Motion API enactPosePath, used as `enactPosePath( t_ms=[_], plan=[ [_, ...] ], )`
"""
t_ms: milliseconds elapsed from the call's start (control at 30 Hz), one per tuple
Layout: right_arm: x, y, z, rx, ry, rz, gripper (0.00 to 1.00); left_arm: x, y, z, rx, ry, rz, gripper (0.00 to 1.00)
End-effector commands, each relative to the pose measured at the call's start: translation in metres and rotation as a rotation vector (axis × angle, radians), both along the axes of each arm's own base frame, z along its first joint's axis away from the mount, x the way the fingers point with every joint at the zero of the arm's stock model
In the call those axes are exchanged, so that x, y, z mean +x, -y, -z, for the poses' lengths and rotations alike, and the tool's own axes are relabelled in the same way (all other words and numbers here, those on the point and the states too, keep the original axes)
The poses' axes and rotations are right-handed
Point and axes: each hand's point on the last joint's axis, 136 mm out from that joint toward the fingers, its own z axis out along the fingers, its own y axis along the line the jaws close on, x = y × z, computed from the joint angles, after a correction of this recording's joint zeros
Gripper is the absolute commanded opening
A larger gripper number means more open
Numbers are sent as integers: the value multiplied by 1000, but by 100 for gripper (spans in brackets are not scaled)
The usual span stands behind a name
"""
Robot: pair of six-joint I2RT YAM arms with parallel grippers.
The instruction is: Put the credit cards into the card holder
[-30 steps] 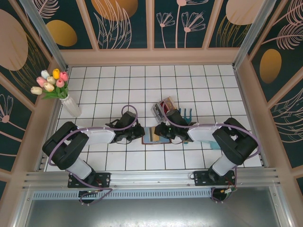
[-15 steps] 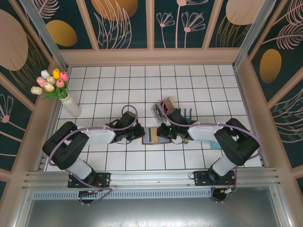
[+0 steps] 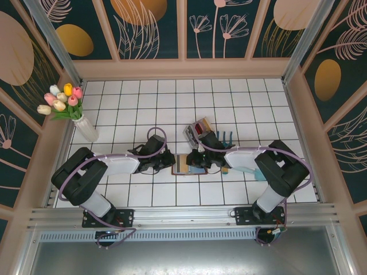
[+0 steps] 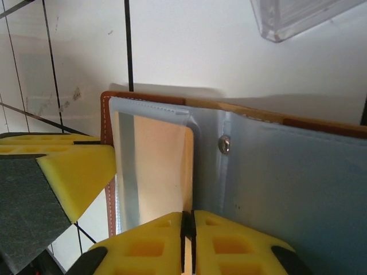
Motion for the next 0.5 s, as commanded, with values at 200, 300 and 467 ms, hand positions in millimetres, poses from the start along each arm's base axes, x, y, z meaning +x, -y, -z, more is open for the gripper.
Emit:
enactPosePath(
  t_ms=[200, 300, 467],
  plan=[
    [57, 49, -105, -242, 354, 21, 37, -7, -11, 6, 53, -23, -14, 14],
    [79, 59, -120, -370, 435, -5, 41, -3, -6, 0, 29, -11, -9, 14],
    [110, 60, -117, -545, 474, -70, 41, 2, 1, -9, 7, 8, 4, 16]
  ],
)
